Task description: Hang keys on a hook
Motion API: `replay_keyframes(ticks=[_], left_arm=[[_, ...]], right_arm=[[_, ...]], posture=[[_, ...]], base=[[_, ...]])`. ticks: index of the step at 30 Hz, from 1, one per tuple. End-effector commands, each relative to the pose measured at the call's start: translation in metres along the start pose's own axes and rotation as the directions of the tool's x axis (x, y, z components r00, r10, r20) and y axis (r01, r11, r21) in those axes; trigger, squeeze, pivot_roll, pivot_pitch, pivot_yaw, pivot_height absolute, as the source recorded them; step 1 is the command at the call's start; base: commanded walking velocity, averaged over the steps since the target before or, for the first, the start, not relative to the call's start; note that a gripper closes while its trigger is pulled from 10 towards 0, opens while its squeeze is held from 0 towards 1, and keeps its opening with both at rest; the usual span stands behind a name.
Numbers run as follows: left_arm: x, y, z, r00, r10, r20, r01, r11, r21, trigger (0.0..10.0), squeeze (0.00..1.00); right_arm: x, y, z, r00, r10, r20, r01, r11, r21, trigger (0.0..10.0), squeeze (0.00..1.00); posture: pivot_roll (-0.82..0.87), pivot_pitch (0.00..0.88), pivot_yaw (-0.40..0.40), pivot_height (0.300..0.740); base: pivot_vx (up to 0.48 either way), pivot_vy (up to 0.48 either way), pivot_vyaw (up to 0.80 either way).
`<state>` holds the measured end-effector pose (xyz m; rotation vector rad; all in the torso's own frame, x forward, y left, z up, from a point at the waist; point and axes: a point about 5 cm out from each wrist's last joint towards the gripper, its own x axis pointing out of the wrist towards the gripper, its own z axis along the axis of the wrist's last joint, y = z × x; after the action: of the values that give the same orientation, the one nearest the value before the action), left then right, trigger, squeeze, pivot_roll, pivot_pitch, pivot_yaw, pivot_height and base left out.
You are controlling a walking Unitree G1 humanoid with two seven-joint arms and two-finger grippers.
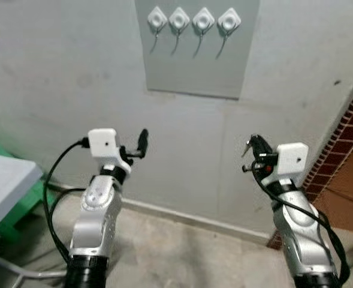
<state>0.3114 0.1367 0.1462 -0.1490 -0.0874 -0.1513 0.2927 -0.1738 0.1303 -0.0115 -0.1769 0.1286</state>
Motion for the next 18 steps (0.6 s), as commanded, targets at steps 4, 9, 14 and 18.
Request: replay_keyframes(ticks=[4,9,14,18], left_arm=[[0.0052,-0.0001,0.0007,1.0,0.007,-0.004,-0.007,1.0,0.015,10.0,0.0],[0.0063,-0.002,-0.0009,1.0,0.01,-0.012,-0.011,1.0,-0.009,10.0,0.0],[0.0055,-0.0022,-0.0028,1.0,0.018,-0.009,-0.019,1.0,-0.021,10.0,0.0],[0.0042,-0.0022,-0.0071,0.999,0.025,-0.03,-0.027,0.997,-0.076,10.0,0.0]], right_arm=[[0.0011,0.0005,0.0058,1.0,-0.005,0.03,0.005,1.0,0.002,10.0,0.0],[0.0008,-0.0025,0.0064,1.0,-0.003,0.028,0.003,1.0,-0.008,10.0,0.0],[-0.0007,-0.0041,0.006,1.0,0.0,0.024,0.0,1.0,-0.015,10.0,0.0],[-0.0028,-0.0043,0.0067,1.0,0.009,0.019,-0.008,1.0,-0.019,10.0,0.0]], posture=[[-0.05,0.004,0.029,0.74],[-0.05,0.005,0.02,0.74],[-0.05,0.007,0.015,0.74],[-0.06,0.015,0.002,0.74]], base=[[0.0,0.0,0.0],[0.0,0.0,0.0],[0.0,0.0,0.0],[0.0,0.0,0.0]])
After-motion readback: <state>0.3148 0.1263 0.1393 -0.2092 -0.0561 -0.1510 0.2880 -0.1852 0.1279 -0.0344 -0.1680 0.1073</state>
